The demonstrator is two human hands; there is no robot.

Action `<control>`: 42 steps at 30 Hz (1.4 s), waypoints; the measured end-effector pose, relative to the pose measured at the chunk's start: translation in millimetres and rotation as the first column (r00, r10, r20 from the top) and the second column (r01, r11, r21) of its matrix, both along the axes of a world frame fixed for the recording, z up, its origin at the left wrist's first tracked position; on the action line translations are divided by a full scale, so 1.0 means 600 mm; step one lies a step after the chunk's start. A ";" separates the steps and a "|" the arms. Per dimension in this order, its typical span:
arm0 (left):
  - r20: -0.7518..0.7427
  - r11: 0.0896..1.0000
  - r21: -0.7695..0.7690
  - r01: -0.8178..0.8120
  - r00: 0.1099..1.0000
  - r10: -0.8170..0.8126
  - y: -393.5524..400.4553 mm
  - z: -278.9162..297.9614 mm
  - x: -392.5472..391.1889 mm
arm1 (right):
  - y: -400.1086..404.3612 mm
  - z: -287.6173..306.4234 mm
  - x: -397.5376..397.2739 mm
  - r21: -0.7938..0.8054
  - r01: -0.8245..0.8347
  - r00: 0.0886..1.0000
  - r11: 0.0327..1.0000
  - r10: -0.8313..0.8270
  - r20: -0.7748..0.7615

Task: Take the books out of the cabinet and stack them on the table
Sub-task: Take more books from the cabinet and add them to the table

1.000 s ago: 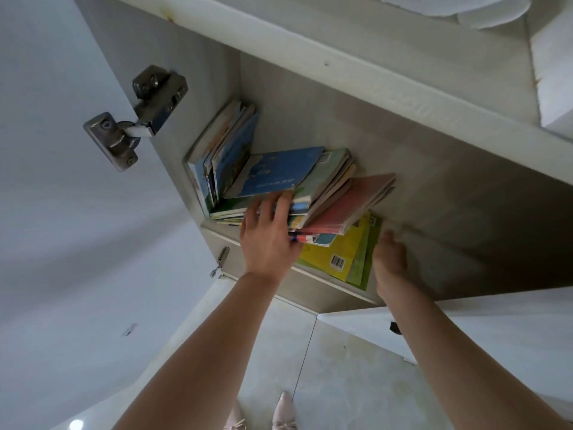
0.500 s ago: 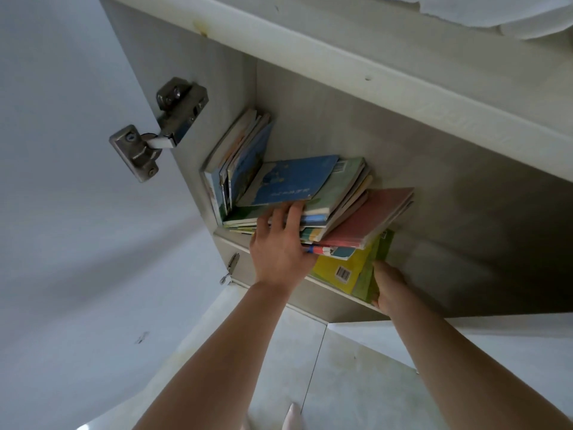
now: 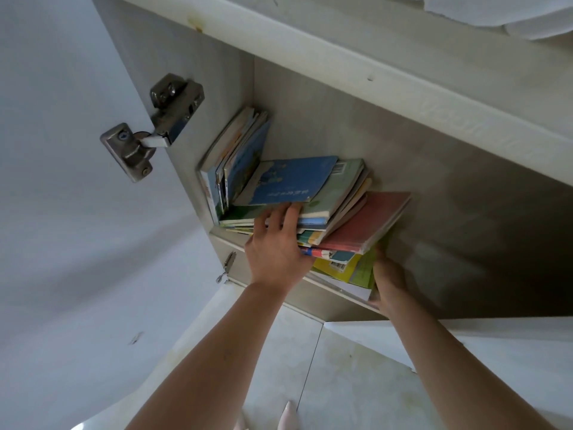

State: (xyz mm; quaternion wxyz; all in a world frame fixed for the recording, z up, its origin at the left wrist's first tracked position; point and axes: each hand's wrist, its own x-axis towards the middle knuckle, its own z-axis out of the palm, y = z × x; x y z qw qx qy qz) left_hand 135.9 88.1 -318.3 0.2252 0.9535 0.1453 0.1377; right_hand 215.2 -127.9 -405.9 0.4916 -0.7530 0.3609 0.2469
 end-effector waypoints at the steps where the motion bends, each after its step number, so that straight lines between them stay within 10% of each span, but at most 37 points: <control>1: 0.001 1.000 0.001 -0.005 1.000 0.005 0.000 0.001 0.000 | -0.017 -0.032 0.003 0.080 0.010 1.000 0.997 -0.011 0.005; 10: 0.011 1.000 0.019 0.022 1.000 -0.022 0.006 0.002 -0.001 | 0.076 0.105 -0.025 0.459 0.161 0.956 0.874 -0.253 0.147; 22: 0.198 0.955 -0.270 -0.124 0.963 0.181 0.010 0.068 -0.013 | 0.180 0.323 -0.009 0.176 -0.196 0.896 0.965 0.103 0.431; 30: 0.056 0.738 -0.653 -0.169 0.961 0.270 0.070 0.067 -0.042 | 0.288 0.351 0.012 0.102 -0.459 0.867 0.882 0.420 0.269; 42: 0.109 0.628 -0.700 -0.340 0.819 0.564 0.035 0.023 -0.078 | 0.319 0.336 0.001 -0.007 -0.585 0.757 0.811 0.549 0.354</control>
